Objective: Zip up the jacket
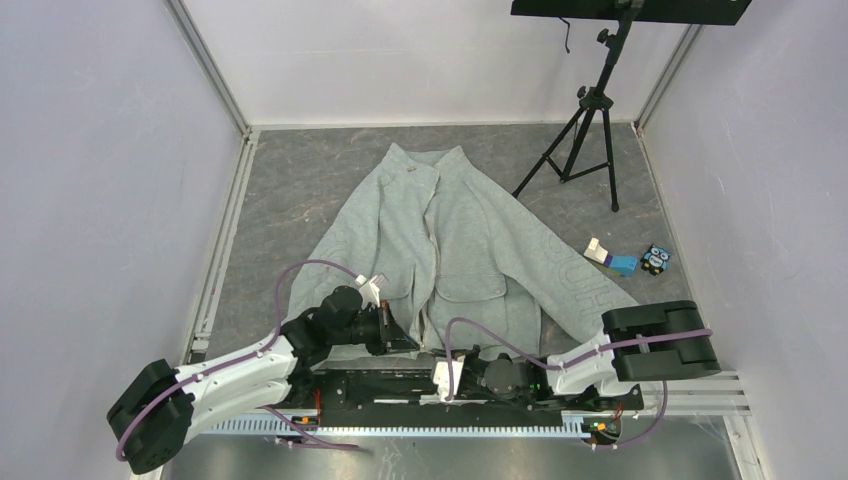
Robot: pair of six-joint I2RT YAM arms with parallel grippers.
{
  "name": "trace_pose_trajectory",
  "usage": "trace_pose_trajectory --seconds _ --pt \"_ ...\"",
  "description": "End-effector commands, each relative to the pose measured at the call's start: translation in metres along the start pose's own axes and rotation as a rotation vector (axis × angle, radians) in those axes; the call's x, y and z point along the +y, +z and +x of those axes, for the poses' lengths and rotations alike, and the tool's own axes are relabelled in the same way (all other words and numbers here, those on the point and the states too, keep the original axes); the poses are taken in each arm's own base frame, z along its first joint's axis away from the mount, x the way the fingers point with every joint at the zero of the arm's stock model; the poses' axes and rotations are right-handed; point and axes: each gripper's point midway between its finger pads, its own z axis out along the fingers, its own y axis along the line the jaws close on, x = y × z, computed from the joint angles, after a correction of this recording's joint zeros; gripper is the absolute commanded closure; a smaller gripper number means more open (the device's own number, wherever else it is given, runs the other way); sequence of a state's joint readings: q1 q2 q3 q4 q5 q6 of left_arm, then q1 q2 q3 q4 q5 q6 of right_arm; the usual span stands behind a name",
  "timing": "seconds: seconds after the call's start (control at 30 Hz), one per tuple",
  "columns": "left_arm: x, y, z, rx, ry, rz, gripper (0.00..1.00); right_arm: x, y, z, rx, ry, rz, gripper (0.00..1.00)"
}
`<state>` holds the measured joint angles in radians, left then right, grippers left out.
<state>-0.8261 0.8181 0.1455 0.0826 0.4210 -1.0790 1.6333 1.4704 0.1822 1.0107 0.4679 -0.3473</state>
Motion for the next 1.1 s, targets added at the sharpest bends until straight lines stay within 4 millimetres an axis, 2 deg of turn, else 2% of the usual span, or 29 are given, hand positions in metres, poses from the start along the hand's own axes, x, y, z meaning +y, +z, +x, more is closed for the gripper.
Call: trace_pose_trajectory --seconds 0.0,0.47,0.6,0.7,0.8,0.9,1.03,1.07 --pt "-0.004 -0.001 0.005 0.039 0.051 0.016 0.98 -0.005 0.007 -0.021 -0.042 0.066 0.014 1.00" --pt "0.008 -0.006 0.008 0.051 0.082 -0.052 0.98 -0.058 0.013 -0.007 0.225 0.217 0.300 1.00" --pt "0.016 -0.006 0.009 0.056 0.093 -0.089 0.98 -0.081 0.014 -0.015 0.258 0.248 0.383 1.00" --pt "0.018 -0.006 0.010 0.069 0.105 -0.102 0.98 -0.090 0.015 -0.026 0.245 0.252 0.389 1.00" --pt "0.020 -0.006 0.011 0.075 0.111 -0.113 0.98 -0.089 0.017 -0.035 0.225 0.233 0.350 1.00" --pt "0.022 -0.006 0.010 0.076 0.117 -0.127 0.98 -0.085 0.017 -0.035 0.225 0.205 0.298 1.00" --pt "0.025 -0.008 0.009 0.063 0.126 -0.145 0.98 -0.062 0.015 -0.037 0.163 0.190 0.119 1.00" --pt "0.025 -0.008 0.009 0.065 0.128 -0.144 0.98 -0.064 0.013 -0.034 0.166 0.207 0.138 1.00"
